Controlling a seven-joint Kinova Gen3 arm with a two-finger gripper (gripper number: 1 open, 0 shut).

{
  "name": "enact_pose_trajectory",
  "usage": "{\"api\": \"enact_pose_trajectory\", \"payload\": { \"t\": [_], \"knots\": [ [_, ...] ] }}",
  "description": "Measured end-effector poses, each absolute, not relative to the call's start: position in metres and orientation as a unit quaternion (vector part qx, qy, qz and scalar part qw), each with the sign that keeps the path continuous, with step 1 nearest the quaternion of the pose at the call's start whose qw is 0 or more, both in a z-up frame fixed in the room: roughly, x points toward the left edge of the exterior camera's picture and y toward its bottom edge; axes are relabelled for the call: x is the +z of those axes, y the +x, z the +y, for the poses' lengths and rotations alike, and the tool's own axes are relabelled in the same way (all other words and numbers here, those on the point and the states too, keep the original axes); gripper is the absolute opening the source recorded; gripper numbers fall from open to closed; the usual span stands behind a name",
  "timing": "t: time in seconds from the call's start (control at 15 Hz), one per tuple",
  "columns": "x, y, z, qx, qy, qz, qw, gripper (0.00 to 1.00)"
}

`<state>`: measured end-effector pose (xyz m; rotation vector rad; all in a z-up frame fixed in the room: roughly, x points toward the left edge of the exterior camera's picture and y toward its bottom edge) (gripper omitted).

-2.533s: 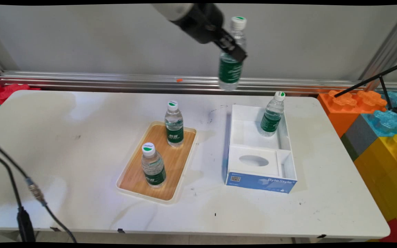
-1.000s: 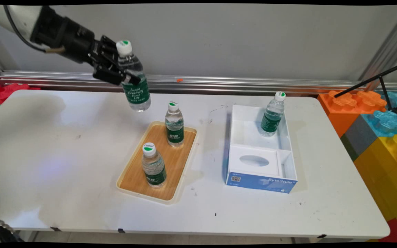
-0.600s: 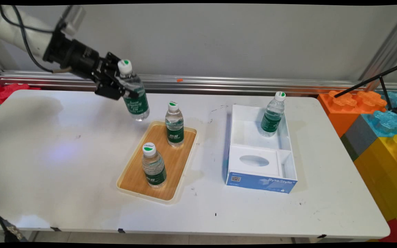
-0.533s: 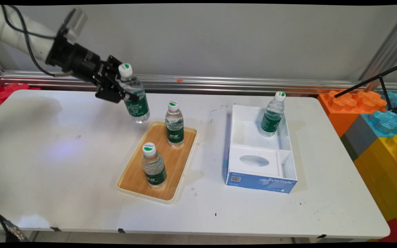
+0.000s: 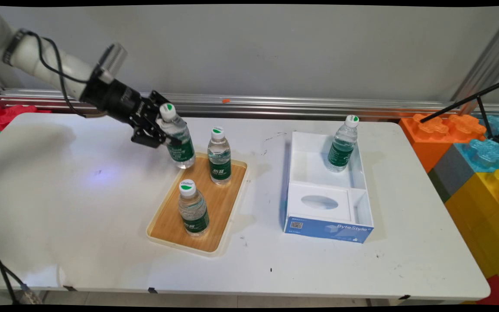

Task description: Place the picked object on the tray

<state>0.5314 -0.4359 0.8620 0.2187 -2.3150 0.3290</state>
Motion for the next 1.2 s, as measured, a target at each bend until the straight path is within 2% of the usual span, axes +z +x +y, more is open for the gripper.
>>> {"api": "enact_pose_trajectory", "payload": {
  "t": [0.47, 0.93, 1.0, 1.2],
  "knots": [
    [0.819, 0.527, -0.455, 0.121, 0.048, -0.914, 0.384, 0.00],
    [0.795, 0.522, -0.465, 0.113, 0.033, -0.917, 0.380, 0.00],
    [0.792, 0.522, -0.466, 0.113, 0.031, -0.918, 0.380, 1.00],
    [0.785, 0.521, -0.469, 0.108, 0.027, -0.919, 0.377, 1.00]
  ]
}}
